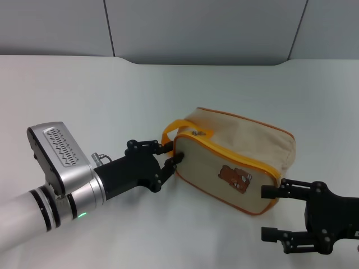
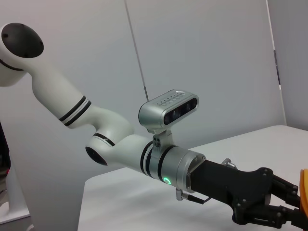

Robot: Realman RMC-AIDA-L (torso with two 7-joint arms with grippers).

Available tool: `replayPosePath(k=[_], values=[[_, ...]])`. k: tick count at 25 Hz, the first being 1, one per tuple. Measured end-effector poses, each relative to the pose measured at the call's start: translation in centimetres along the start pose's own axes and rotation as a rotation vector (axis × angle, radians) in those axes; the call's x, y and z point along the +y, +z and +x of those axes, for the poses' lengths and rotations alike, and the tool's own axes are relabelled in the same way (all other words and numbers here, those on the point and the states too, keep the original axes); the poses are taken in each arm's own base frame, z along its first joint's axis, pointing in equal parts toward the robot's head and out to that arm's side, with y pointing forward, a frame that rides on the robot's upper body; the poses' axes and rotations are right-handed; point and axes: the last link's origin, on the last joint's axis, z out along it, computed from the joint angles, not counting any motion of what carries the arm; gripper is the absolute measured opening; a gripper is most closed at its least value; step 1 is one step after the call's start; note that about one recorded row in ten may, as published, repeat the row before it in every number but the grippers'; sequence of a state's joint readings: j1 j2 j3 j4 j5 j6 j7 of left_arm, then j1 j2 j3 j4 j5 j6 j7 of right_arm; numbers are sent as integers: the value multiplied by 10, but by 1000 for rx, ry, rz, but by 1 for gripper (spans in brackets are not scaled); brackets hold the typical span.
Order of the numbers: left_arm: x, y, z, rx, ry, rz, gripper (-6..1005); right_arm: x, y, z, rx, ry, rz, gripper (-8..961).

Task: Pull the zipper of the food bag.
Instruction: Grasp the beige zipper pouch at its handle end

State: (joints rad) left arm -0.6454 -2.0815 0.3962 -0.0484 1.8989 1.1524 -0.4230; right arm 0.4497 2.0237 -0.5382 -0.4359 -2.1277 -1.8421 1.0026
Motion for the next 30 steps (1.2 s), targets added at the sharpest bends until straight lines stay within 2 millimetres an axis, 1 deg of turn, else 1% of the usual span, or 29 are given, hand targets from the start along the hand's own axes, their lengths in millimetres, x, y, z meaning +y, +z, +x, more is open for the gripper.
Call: replayPosePath(k=[10,11,17,18,20,21,22,23,25,26,27,28,29,30], values=[[6,1,10,67,19,-38,245,1,-1,1,-7,5,9,797],[8,0,12,81,29,-45,78,1,-2,2,-10,7,16,797],[10,-1,12,97,26,-48,56,1,-4,2,-16,9,27,795],[12,-6,14,131,24,-48,56,1,-4,2,-18,10,30,795],[12,-8,15,144,23,-48,57,1,-6,2,-28,11,45,794],[12,-12,17,168,23,-49,57,-1,-10,1,-55,4,84,793],[12,-14,19,187,26,-50,57,-1,-10,1,-55,4,84,793],[11,-19,22,214,35,-47,57,-4,-15,-2,-102,-8,141,793],[9,-21,23,226,43,-43,57,-6,-18,-3,-129,-15,173,792],[7,-23,24,234,53,-38,57,-9,-24,-7,-190,-33,247,791],[4,-26,27,251,70,-37,57,-9,-24,-7,-190,-33,247,791],[2,-29,29,264,81,-38,57,-15,-31,-12,-272,-67,353,790],[1,-30,31,275,90,-40,57,-15,-31,-12,-272,-67,353,790],[1,-30,31,275,90,-40,57,-19,-33,-14,-313,-91,417,789]])
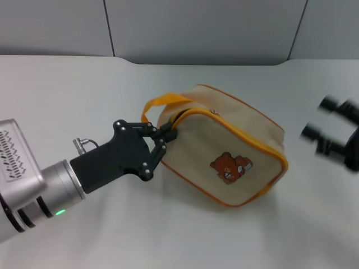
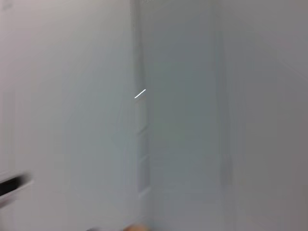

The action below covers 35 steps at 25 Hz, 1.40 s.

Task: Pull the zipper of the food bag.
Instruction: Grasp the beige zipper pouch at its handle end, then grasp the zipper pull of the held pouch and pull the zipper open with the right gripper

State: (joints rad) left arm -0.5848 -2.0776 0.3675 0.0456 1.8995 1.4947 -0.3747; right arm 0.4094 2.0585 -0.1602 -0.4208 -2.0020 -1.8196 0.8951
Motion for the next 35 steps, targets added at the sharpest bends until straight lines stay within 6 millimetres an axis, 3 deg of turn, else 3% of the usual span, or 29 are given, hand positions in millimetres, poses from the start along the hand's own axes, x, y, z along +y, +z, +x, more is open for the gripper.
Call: replayPosePath(k=[3,7,9,10,11,12,13,19,35], values=[[-6,-3,7,28,34,-10,56,-12,6,0,-123,-135,217,788],[-12,-3,12,41,56,-25,56,-13,21,5,-153,-188,271,786],[-14,-4,14,44,68,-37,56,-6,41,9,-152,-245,242,785],[-14,-4,16,49,73,-44,56,-6,41,9,-152,-245,242,785],[-15,-4,17,53,76,-48,56,6,58,16,-145,-323,201,785],[-16,-4,18,58,82,-52,56,6,58,16,-145,-323,201,784],[-16,-4,18,58,82,-52,55,19,69,23,-131,-408,170,784],[-19,-5,21,65,95,-52,50,45,78,40,-89,-623,131,781],[-18,2,21,62,89,-58,46,59,96,47,-65,-660,66,774]])
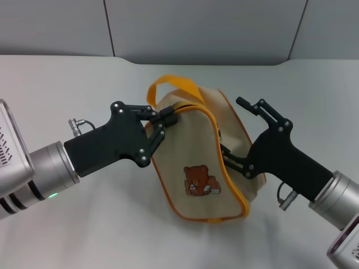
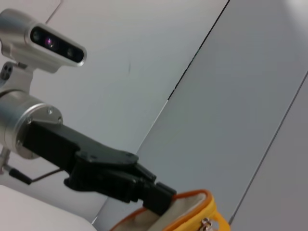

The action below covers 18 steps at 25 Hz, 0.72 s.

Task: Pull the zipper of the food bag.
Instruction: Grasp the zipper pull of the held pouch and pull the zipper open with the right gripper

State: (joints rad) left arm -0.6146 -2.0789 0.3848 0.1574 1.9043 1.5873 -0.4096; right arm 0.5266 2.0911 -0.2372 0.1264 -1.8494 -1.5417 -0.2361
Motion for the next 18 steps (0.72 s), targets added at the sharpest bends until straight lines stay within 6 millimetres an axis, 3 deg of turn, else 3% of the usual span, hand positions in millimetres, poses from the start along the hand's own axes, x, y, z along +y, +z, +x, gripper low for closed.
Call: replayPosePath(k=[13,18], values=[[0,3,-1,-3,-7,1,44,6,3,-7,-20,-34,65,768],[0,3,-1,-3,-7,3,43,8,3,-7,-15,-34,58,598]])
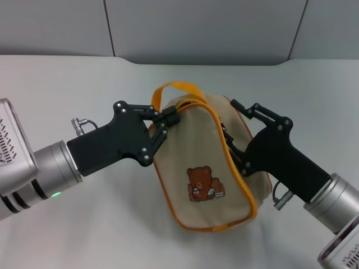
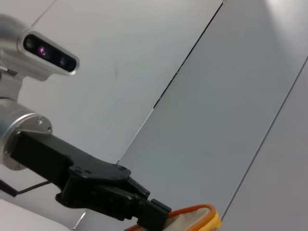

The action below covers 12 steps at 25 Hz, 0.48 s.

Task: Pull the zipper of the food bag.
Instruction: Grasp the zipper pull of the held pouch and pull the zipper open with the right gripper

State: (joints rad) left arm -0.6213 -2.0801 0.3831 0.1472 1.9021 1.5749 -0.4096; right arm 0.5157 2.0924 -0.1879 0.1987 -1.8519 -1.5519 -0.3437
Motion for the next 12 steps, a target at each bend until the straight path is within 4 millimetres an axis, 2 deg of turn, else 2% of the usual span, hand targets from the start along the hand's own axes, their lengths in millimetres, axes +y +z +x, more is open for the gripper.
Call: replayPosePath(k=[5,12], values=[[0,0,0,-2,0,2,43,1,-1,0,4,0,-6,315],[0,0,-1,-3,-2,7,42,3,-7,1,15,8,2,113]])
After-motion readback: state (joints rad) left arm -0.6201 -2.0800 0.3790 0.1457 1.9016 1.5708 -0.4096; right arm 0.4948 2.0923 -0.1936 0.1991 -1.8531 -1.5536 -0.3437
